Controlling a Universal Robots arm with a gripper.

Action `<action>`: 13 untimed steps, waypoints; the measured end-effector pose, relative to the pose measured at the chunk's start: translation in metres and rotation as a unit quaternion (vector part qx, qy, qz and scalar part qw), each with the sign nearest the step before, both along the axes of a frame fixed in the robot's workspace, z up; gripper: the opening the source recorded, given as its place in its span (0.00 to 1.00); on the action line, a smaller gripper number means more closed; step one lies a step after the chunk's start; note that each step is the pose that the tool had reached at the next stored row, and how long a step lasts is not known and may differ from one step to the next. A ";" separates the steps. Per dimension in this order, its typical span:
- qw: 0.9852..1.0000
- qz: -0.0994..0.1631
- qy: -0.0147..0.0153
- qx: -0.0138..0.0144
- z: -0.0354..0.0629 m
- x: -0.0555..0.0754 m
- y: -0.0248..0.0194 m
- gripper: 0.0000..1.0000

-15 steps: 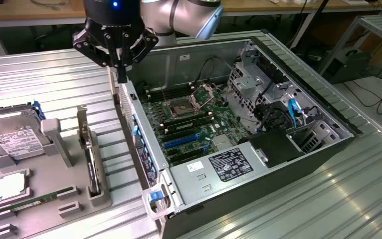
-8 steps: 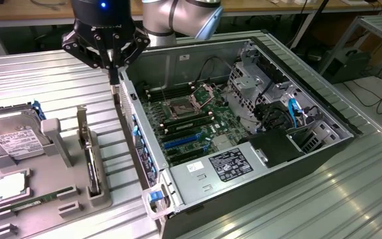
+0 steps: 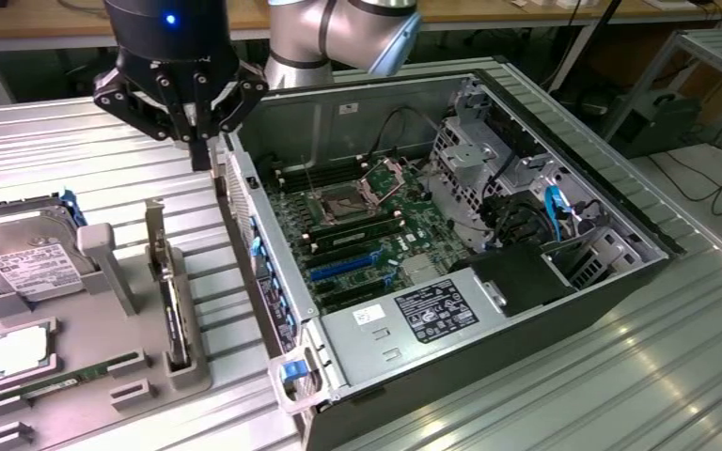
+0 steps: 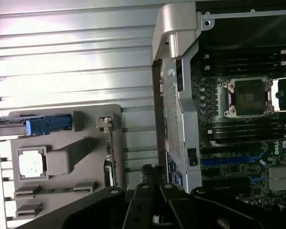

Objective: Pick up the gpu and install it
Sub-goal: 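Reach for the gpu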

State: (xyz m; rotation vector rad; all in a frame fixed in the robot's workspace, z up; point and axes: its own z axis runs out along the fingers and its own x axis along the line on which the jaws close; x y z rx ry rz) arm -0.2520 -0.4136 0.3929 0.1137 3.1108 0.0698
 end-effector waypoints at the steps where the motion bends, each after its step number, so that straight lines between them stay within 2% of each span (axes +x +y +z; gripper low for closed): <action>1: 1.000 0.000 -0.001 0.001 -0.0001 -0.001 -0.0035 0.11; 2: 1.000 0.000 -0.002 0.002 -0.0005 -0.002 -0.0090 0.11; 3: 1.000 0.000 -0.002 0.002 -0.0006 -0.002 -0.0124 0.11; 7: 1.000 0.001 -0.002 0.002 -0.0008 -0.007 -0.0235 0.11; 11: 1.000 0.001 -0.002 0.005 -0.0015 -0.018 -0.0293 0.11; 13: 1.000 0.001 -0.002 0.005 -0.0019 -0.020 -0.0311 0.11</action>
